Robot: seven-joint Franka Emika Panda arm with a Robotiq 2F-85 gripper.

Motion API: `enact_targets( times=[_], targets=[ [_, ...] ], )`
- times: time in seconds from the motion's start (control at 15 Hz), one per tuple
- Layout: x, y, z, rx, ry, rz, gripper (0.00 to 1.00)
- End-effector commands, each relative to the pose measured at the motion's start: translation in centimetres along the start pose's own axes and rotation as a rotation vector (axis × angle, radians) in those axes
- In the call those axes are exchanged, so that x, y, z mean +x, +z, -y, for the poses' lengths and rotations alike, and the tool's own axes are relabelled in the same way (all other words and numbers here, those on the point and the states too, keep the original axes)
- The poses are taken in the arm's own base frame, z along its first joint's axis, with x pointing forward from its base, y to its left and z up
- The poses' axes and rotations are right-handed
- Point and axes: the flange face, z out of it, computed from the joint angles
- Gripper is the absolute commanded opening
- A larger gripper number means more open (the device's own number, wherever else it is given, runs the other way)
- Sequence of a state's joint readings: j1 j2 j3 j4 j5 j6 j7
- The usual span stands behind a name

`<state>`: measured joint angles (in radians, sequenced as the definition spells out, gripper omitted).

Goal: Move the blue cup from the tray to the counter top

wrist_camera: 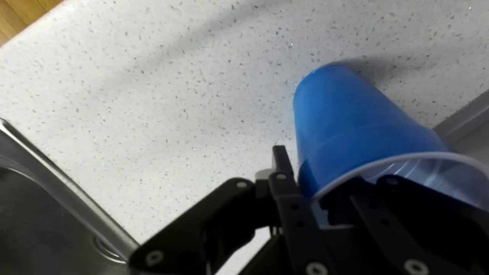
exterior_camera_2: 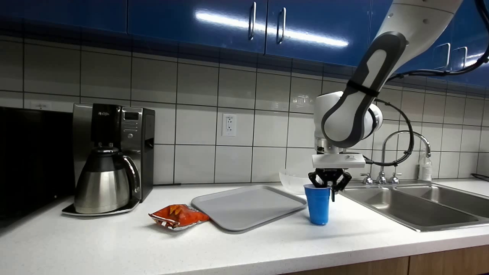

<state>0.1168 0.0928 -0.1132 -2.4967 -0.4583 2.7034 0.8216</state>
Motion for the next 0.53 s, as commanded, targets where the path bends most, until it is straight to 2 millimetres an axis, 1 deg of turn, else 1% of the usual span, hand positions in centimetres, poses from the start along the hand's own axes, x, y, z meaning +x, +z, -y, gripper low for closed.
enact_targets(
  times=[0.0,0.2,0.4,0.47],
  targets=[
    [-0.37,-0.41,-0.33,0.013,0.036,-0.016,0.52],
    [-0.25,-0.7,-0.37,0.016,0.05,-0.025,0.74],
    [-0.16,-1.13,-0.49,0.02,0.059,-0.037,0.98],
    [-0.12,-1.3,-0.54,0.021,0.061,-0.042,1.0]
  ],
)
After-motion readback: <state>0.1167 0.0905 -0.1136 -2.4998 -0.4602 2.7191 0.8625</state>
